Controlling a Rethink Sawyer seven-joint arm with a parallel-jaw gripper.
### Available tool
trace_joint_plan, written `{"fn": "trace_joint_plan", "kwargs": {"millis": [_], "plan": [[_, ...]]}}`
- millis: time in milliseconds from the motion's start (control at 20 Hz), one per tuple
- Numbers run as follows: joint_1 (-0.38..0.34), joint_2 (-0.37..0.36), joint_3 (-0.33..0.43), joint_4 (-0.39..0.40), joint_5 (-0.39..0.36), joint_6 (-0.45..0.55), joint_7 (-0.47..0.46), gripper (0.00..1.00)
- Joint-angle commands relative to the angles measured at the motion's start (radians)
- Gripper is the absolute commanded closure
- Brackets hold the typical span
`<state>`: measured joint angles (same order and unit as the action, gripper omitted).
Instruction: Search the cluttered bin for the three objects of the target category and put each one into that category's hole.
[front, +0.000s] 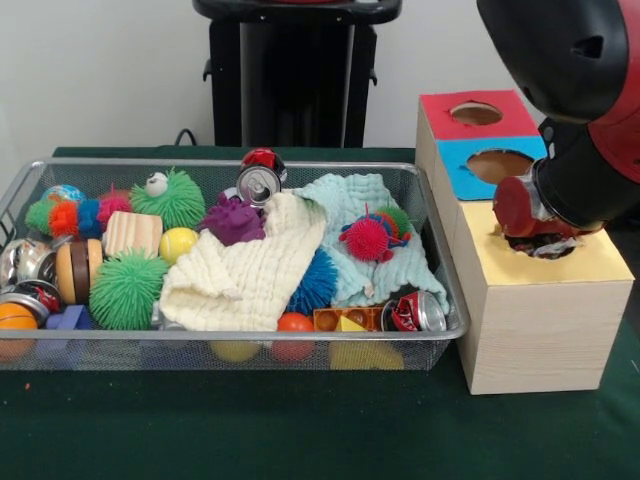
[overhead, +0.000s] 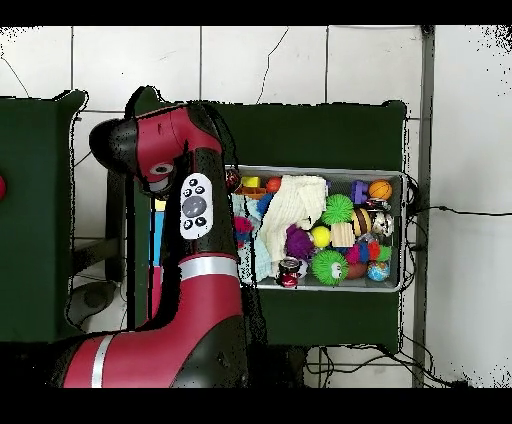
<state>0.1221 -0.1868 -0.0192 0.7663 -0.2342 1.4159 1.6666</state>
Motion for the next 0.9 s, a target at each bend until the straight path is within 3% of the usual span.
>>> {"fn": "trace_joint_plan", "kwargs": {"millis": [50, 250, 300, 900], "plan": [[-0.091, 0.038, -0.149, 0.199, -0.204, 0.133, -0.116, 1.0], [-0.104, 0.03, -0.125, 0.214, -0.168, 0.13, -0.116, 1.0], [-0.11, 0.022, -0.116, 0.226, -0.157, 0.111, -0.114, 0.0], [-0.143, -0.025, -0.066, 0.304, -0.091, -0.033, -0.122, 0.0]]}}
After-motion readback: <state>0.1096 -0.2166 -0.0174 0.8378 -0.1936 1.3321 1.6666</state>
